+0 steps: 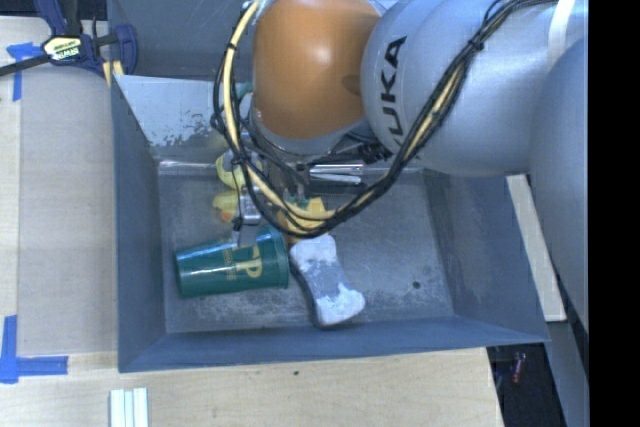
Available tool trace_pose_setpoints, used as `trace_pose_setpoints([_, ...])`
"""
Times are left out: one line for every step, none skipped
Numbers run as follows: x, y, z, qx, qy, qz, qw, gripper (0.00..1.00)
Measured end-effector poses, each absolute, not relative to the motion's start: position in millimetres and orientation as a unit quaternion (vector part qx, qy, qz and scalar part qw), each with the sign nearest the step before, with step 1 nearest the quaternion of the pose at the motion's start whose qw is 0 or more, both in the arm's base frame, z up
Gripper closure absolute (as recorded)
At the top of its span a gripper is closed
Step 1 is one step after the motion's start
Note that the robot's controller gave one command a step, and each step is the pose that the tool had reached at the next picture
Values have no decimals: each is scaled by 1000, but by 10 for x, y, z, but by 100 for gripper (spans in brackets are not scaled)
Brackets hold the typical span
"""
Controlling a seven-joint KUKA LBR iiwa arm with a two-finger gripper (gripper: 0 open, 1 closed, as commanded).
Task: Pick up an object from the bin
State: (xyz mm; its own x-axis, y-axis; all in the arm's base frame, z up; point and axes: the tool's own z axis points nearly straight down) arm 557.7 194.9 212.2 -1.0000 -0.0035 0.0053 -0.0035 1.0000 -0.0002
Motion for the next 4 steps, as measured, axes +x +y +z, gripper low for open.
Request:
trace_pose_setpoints([5597,1939,2168,0,-1000,-1,-2,0])
trace_pose_setpoints([5432,1864,1450,0,-1000,-1,-3,0])
trace_pose_setpoints([5297,1836,1218,-5,-1000,-2,-2,0])
trace_pose_setpoints([5143,1924,1161,48,-999,-1,-1,0])
